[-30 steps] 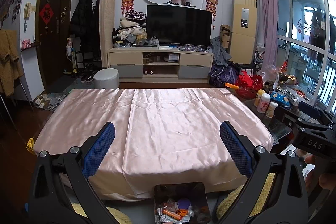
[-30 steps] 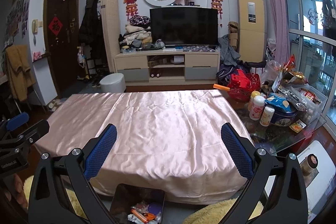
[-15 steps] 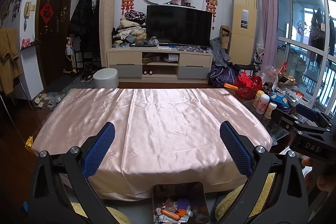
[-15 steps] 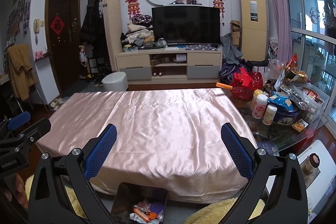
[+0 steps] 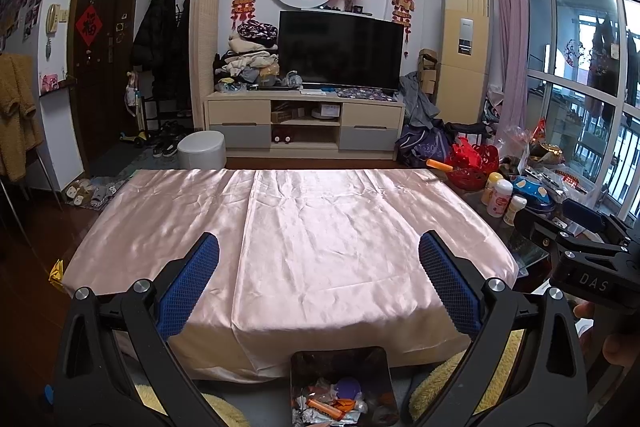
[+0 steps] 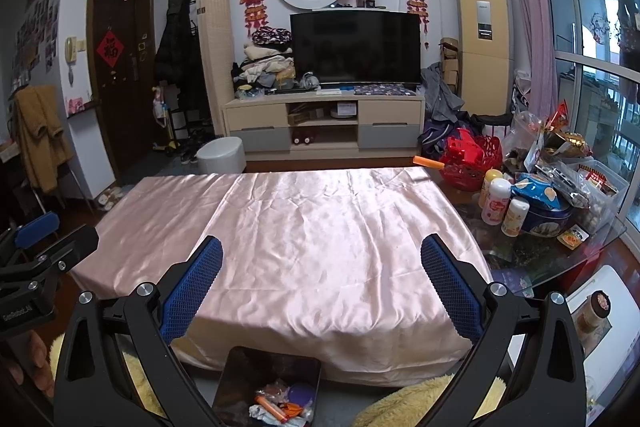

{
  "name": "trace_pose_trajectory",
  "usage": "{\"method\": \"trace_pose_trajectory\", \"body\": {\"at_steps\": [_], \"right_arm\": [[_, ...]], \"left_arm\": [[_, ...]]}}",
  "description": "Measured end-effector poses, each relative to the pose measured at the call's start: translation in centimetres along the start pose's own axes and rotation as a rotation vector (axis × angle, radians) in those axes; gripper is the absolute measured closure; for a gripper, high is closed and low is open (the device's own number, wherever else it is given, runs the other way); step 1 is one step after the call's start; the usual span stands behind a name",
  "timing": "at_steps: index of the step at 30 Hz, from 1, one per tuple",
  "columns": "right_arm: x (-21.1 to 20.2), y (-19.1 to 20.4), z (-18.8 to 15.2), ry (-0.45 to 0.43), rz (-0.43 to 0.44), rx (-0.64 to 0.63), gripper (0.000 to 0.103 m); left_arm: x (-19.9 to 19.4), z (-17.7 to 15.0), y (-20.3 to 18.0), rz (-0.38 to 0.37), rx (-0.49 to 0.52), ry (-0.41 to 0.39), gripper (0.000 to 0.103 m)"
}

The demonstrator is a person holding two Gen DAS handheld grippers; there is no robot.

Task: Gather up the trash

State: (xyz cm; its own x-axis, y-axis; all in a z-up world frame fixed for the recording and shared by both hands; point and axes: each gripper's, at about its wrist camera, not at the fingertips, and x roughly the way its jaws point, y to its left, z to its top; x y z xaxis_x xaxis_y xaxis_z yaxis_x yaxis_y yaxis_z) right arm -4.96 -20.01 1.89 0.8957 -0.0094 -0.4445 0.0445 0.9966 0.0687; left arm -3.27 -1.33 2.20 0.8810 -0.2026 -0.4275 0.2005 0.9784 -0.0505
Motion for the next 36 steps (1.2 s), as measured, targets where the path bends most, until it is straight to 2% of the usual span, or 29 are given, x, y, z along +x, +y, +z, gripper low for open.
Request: {"method": "trace_pose_trajectory", "body": {"at_steps": [36], "right_arm": [[0.2,0.1,-0.2,0.012,-0.006,0.01,0.003]], "left_arm": [[-0.32,-0.01,-0.13,0.006,-0.003,-0.003,0.008]]}}
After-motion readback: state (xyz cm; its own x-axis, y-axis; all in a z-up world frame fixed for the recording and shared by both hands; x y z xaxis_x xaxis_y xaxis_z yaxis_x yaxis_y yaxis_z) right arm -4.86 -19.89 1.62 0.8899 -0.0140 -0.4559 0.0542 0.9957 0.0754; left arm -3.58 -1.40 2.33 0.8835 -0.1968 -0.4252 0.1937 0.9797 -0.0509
